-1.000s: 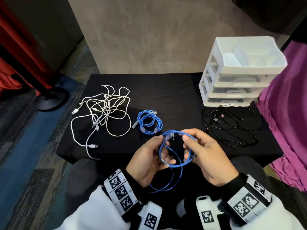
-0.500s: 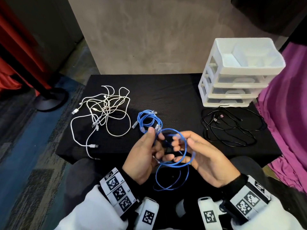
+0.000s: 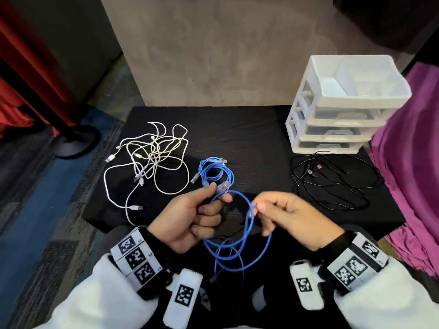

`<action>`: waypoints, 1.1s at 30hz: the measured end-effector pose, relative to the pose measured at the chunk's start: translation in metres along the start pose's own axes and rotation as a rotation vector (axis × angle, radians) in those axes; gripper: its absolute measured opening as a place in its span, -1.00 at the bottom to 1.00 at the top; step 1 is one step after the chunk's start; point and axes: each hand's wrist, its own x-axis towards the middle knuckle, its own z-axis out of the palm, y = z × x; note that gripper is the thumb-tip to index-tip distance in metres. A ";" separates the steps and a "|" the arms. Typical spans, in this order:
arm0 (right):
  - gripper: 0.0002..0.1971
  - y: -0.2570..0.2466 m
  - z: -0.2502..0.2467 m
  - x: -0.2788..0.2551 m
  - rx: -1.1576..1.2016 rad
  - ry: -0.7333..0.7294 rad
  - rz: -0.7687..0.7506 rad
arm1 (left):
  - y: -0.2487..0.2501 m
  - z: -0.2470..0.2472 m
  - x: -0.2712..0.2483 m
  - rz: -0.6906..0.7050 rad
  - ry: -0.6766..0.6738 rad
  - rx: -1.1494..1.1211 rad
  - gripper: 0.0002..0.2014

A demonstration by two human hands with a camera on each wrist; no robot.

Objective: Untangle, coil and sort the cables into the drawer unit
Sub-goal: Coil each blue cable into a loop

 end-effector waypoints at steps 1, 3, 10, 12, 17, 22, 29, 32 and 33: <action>-0.74 -0.002 -0.007 0.002 0.028 0.101 -0.015 | 0.002 -0.004 -0.002 -0.008 0.003 0.021 -0.65; -0.55 -0.003 -0.024 0.003 0.105 0.268 -0.030 | 0.007 -0.011 -0.005 0.023 0.007 0.019 -0.68; -0.67 -0.003 -0.050 -0.003 0.137 0.438 0.056 | 0.030 -0.033 -0.001 0.314 0.035 -0.385 -0.72; -0.67 -0.002 -0.050 -0.006 0.054 0.383 0.065 | 0.031 -0.036 0.001 0.320 0.048 -0.399 -0.73; -0.71 -0.012 -0.047 -0.006 -0.006 0.292 -0.002 | 0.026 -0.033 0.002 0.207 0.056 -0.151 -0.72; -0.75 -0.024 -0.045 0.004 0.115 0.444 -0.059 | 0.024 -0.026 0.000 0.221 0.064 0.000 -0.77; -0.78 -0.017 0.013 0.020 0.138 0.361 -0.034 | -0.012 0.018 0.023 0.375 0.134 0.240 -0.75; -0.76 -0.013 0.031 0.020 0.156 0.291 -0.040 | -0.023 0.027 0.033 0.568 0.203 0.451 -0.76; -0.71 -0.012 0.035 0.020 0.157 0.281 -0.036 | -0.025 0.025 0.035 0.629 0.246 0.551 -0.76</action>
